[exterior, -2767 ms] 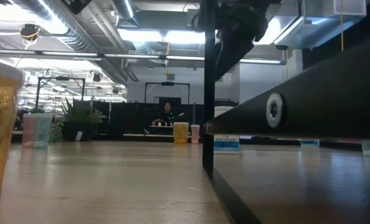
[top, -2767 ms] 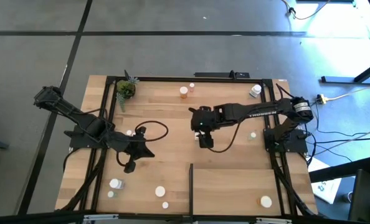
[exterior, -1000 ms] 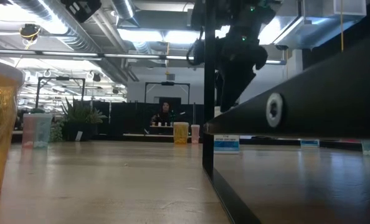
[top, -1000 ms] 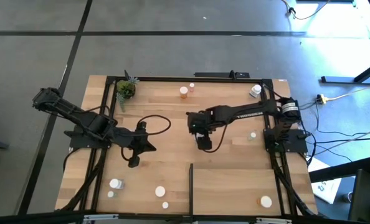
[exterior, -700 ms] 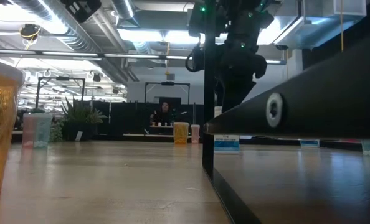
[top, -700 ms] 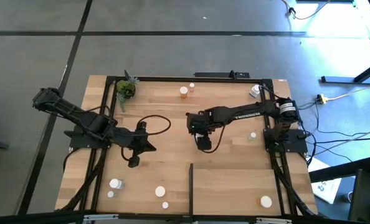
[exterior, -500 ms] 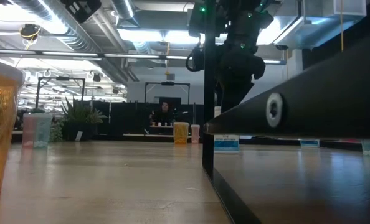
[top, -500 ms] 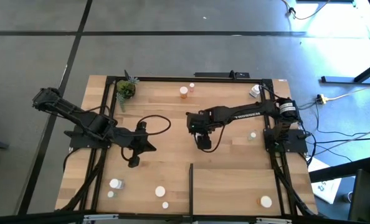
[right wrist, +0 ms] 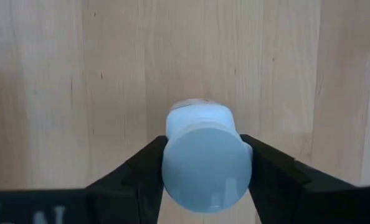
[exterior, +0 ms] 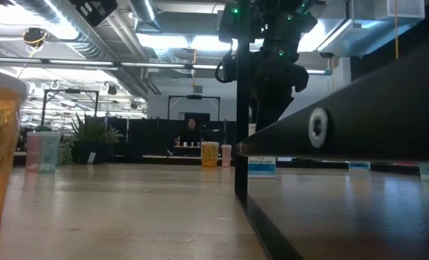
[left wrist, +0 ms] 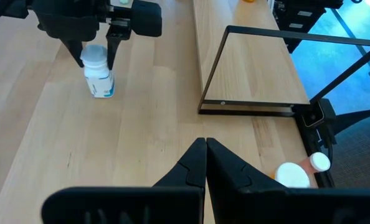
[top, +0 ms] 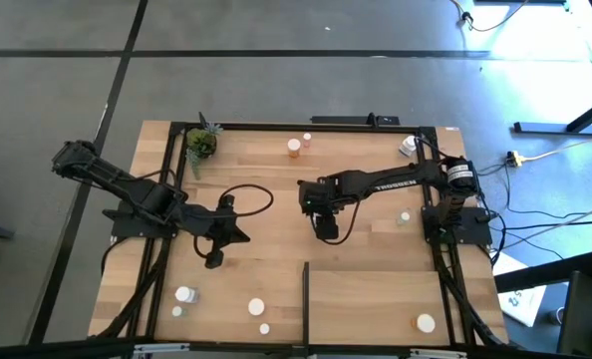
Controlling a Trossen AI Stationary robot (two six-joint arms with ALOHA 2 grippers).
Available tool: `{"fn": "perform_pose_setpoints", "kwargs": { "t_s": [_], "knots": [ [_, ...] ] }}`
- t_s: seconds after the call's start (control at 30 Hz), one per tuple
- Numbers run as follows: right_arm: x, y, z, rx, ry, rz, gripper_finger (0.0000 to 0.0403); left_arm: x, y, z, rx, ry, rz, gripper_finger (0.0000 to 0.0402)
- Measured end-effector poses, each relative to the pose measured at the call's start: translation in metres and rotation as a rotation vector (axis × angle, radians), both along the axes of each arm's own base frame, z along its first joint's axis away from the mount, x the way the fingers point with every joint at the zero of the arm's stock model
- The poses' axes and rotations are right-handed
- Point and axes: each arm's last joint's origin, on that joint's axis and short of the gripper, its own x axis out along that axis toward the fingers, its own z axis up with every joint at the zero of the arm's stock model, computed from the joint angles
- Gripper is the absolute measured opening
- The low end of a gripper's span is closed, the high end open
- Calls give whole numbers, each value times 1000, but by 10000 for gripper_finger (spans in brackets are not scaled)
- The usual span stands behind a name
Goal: Pick and place medicine bottles onto shelf by color
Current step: Put the middle white pill bottle on the shelf
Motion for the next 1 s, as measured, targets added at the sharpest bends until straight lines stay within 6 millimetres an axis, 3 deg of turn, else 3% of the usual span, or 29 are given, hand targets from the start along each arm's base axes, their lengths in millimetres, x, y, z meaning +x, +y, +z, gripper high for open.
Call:
{"fn": "perform_pose_setpoints", "kwargs": {
  "t_s": [0.3, 1.0],
  "knots": [
    [0, 0, 0, 2, 0, 11, 181, 0, 0, 0, 0, 0, 0, 0],
    [-1, 0, 4, 6, 19, 13, 192, 0, 0, 0, 0, 0, 0, 0]
  ]
}}
